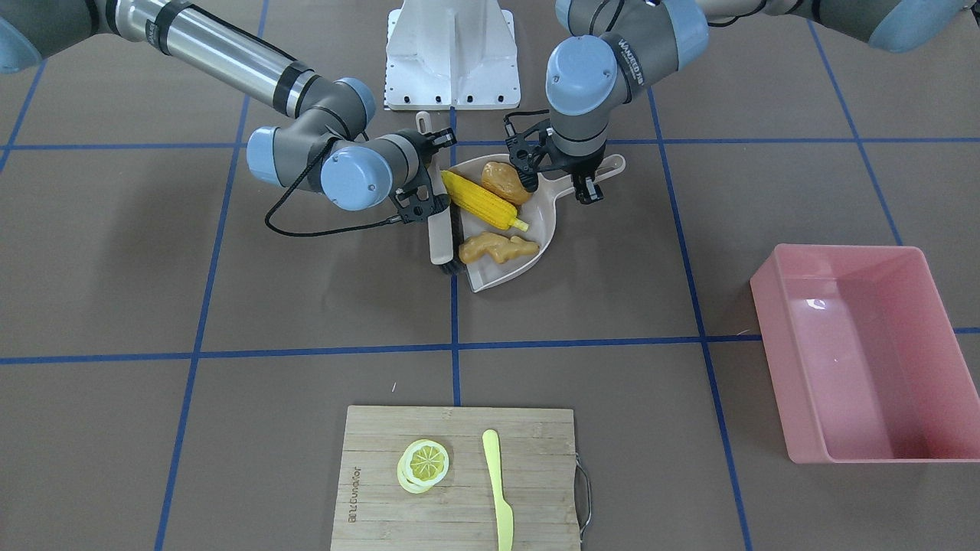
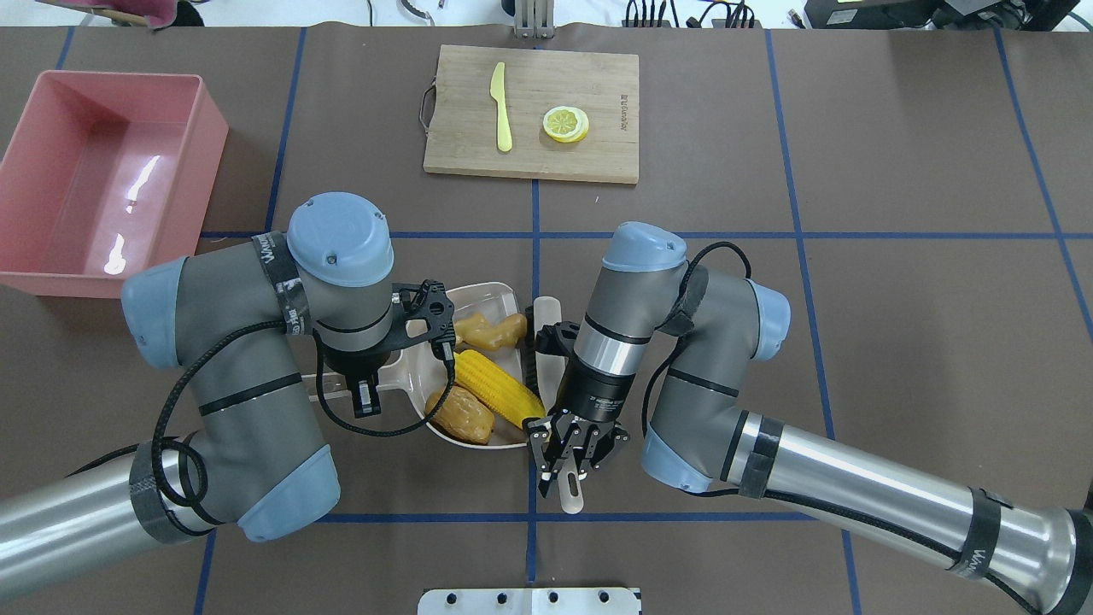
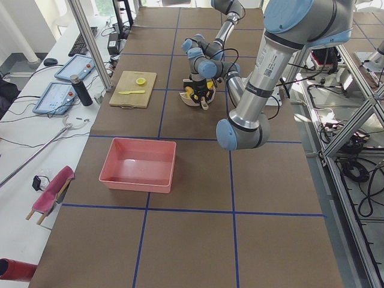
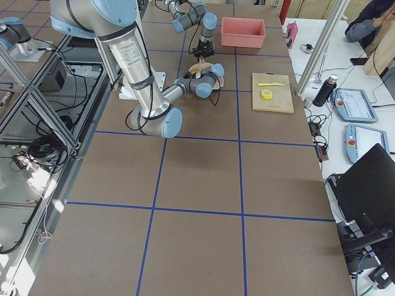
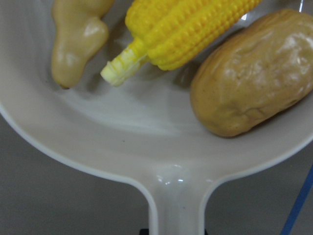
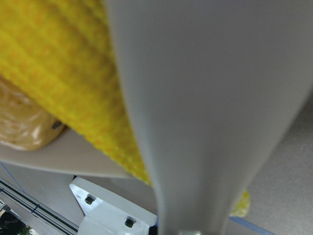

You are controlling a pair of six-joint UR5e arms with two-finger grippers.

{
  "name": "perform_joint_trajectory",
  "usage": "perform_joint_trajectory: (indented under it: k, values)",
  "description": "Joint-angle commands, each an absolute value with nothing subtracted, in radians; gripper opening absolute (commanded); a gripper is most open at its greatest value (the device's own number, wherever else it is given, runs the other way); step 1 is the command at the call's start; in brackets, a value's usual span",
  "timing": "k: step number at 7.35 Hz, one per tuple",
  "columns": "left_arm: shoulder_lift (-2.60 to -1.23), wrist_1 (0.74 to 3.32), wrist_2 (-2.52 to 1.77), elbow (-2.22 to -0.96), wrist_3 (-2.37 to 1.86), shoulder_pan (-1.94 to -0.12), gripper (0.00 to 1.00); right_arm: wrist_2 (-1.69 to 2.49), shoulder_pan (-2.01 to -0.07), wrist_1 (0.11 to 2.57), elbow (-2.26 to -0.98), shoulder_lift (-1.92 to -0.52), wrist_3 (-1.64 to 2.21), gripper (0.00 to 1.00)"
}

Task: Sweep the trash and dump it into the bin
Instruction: 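Push the remaining food into the dustpan with the right gripper's brush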

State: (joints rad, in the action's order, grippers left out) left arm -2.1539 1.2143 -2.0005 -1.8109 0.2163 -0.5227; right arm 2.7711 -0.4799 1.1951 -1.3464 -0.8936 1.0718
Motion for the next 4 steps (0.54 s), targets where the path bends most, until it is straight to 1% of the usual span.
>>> perform_joint_trajectory:
  k: [1, 4]
  values:
    - [-2.155, 1.235, -2.002, -1.81, 0.216, -0.523, 0.0, 2.767, -0.477, 1.198, -1.357, -0.89, 1.091, 0.0]
    - [-2.152, 1.333, -2.0, -1.812, 0.207, -0.534, 0.0, 2.773, -0.512, 1.198, -1.416, -0.902, 1.161, 0.0]
